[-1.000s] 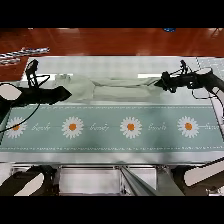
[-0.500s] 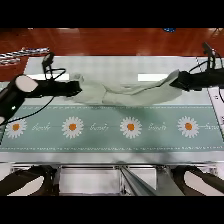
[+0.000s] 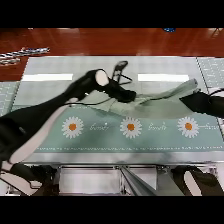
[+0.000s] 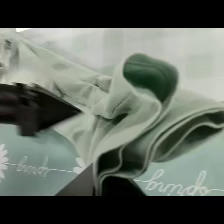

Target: Fold the shirts.

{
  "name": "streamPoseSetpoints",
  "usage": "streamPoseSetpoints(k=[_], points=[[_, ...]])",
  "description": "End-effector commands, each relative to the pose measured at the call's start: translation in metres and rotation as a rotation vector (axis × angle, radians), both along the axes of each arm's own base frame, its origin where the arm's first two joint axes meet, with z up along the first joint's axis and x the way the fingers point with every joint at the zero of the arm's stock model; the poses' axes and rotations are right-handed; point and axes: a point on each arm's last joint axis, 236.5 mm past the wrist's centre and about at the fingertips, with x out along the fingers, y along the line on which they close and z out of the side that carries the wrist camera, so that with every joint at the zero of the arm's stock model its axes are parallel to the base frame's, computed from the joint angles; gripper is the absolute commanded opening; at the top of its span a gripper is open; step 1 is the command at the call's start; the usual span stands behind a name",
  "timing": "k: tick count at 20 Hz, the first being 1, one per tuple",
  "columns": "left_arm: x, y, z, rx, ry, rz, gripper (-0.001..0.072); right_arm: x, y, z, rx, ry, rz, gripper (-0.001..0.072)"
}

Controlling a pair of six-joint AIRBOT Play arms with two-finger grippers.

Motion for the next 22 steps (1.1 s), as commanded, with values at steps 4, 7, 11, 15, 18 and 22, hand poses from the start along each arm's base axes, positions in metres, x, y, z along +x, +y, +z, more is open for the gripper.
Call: streamPoseSetpoints(k=[4, 7, 11, 15, 18, 22], points=[[-0.103, -0.078, -0.038, 0.033, 0.122, -0.256, 0.0019, -0.016, 0.011, 0.012, 0.040, -0.026, 0.008, 0.0023], [-0.071, -0.067, -0.020, 0.010, 0.102, -0.215, 0.0018, -0.015, 0.011, 0.011, 0.039, -0.026, 0.006, 0.0023], [0.019, 0.034, 0.015, 0.071, 0.084, -0.073, 0.0019, -0.012, 0.024, 0.023, 0.124, -0.044, 0.019, 0.0023], [0.088, 0.192, 0.078, 0.181, -0.059, 0.173, 0.0019, 0.020, 0.070, 0.019, 0.260, -0.026, 0.126, 0.0023], [0.082, 0.293, 0.124, 0.171, -0.184, 0.388, 0.0019, 0.061, 0.134, -0.005, 0.266, 0.019, 0.235, 0.0023], [0.022, 0.365, 0.127, 0.167, -0.255, 0.594, 0.0019, 0.119, 0.232, -0.049, 0.279, 0.123, 0.370, 0.0023]])
